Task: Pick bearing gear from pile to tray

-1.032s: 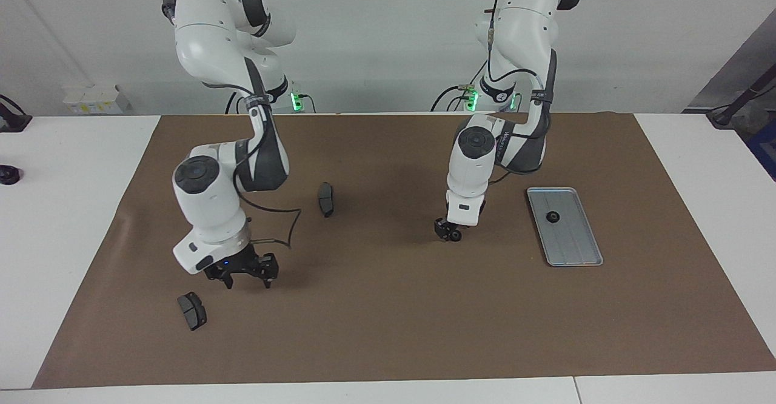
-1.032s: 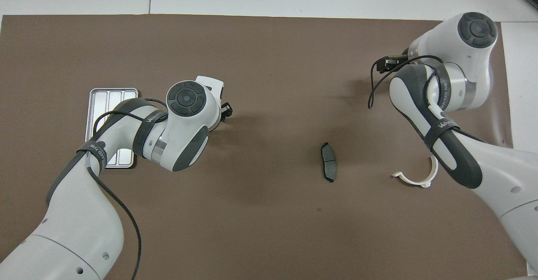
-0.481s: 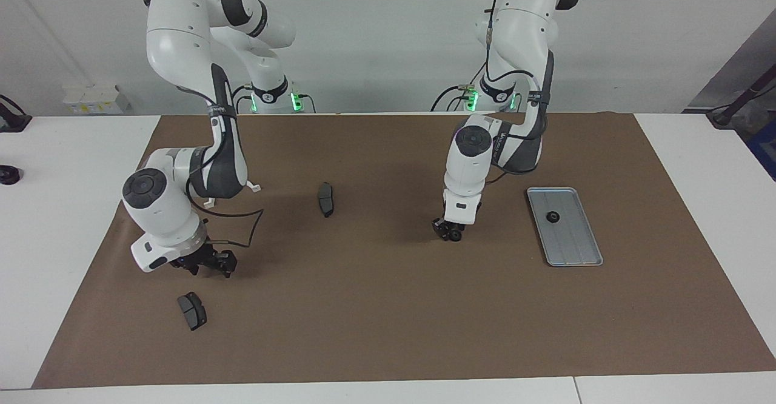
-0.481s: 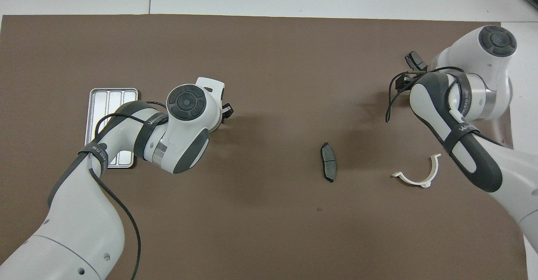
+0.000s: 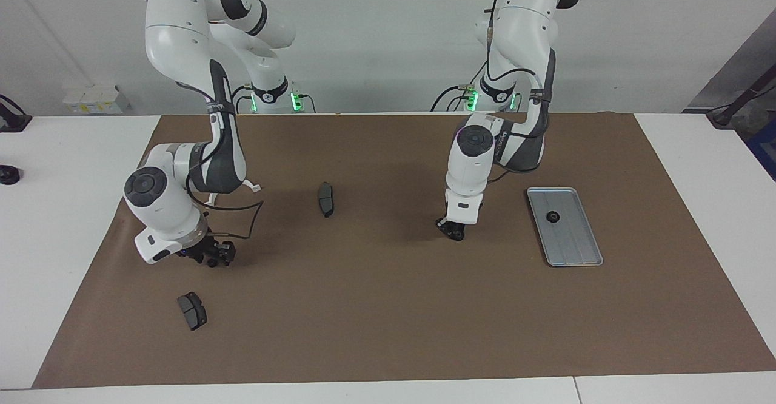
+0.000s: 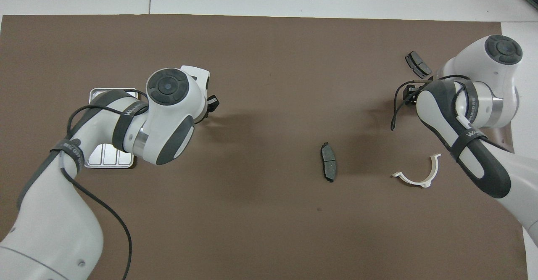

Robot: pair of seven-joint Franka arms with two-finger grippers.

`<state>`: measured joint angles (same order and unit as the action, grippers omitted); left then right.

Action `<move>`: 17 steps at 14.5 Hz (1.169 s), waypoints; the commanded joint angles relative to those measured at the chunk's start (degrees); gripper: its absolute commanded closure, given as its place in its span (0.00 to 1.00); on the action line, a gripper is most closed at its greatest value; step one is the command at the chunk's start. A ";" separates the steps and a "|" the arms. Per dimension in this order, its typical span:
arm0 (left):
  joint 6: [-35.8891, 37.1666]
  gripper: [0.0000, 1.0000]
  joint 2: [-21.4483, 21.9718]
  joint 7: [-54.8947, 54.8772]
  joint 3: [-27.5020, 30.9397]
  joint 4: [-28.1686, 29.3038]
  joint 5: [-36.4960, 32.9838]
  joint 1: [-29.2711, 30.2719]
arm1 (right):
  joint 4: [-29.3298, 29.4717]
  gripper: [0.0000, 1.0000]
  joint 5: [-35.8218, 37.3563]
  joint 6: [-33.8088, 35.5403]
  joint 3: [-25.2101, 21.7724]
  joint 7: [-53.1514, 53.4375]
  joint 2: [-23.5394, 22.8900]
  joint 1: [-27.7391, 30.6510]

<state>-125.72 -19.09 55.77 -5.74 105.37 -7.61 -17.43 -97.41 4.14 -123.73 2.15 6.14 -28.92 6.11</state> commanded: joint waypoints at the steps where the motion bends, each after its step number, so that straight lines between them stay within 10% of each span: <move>1: 6.17 1.00 6.77 -12.12 -0.24 1.24 3.20 7.82 | -2.61 0.45 1.23 -1.42 0.84 0.01 1.76 1.45; 7: 6.55 1.00 9.85 -39.13 -0.15 6.23 5.85 24.53 | -2.70 0.46 1.05 -5.55 0.84 0.97 0.97 1.36; 13: -6.28 1.00 14.69 -42.14 0.03 22.67 5.85 27.18 | -4.02 0.56 0.96 -5.91 0.92 2.38 0.97 1.19; 16: -7.70 0.68 14.43 -43.99 0.11 24.26 5.85 27.18 | -4.02 0.67 0.87 -5.73 0.92 2.73 1.06 0.92; 17: -7.70 0.26 14.43 -44.69 0.11 24.35 5.85 27.19 | -4.02 0.73 0.87 -5.47 0.92 2.73 1.06 0.92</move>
<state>-131.96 -6.97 13.45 -5.64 127.03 -2.63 9.44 -99.62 4.09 -128.51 2.48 7.39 -28.78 6.49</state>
